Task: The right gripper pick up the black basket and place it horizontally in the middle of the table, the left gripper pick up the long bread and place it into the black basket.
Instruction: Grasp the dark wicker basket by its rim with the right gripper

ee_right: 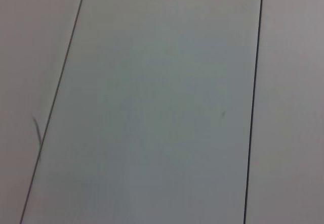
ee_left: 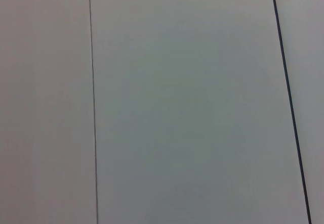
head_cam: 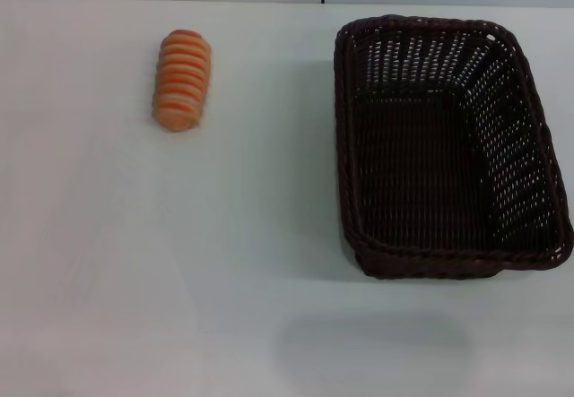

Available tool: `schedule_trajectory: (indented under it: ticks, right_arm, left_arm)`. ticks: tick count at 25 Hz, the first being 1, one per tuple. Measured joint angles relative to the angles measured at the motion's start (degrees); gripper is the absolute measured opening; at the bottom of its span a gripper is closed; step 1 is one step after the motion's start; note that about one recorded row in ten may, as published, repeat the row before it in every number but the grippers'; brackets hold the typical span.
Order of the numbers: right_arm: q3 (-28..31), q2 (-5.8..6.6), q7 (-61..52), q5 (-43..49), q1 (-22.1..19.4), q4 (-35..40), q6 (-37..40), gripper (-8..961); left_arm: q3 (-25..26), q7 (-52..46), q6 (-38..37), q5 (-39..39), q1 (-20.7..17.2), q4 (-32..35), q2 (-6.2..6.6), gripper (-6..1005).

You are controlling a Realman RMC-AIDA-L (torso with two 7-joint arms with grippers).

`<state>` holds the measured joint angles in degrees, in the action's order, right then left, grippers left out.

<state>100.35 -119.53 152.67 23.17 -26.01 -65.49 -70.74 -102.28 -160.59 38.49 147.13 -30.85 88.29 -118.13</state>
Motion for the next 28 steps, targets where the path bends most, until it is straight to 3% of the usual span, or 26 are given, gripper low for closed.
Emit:
schedule_trajectory:
  ticks: [13, 21, 24, 28]
  right_arm:
    - [-1.12, 0.0, -0.01, 0.68, -0.37, -1.96, 1.48, 424]
    - [-5.17, 0.0, -2.15, 5.11, -8.95, -19.03, 19.37, 439]
    - [-4.35, 0.03, -8.64, 6.4, -12.33, -25.32, 23.87, 445]
    - [-0.33, -0.11, -22.33, 15.29, -14.16, -32.91, 30.63, 453]
  left_arm:
    - [0.1, 0.02, 0.0, 0.0, -0.27, -0.07, 0.09, 839]
    - [0.39, 0.02, 0.0, 0.07, -0.7, 0.3, 0.09, 838]
    - [0.51, 0.02, -0.02, 0.11, -0.71, 0.28, 0.09, 837]
    - [0.71, 0.02, -0.05, 0.12, -0.67, 0.11, 0.02, 836]
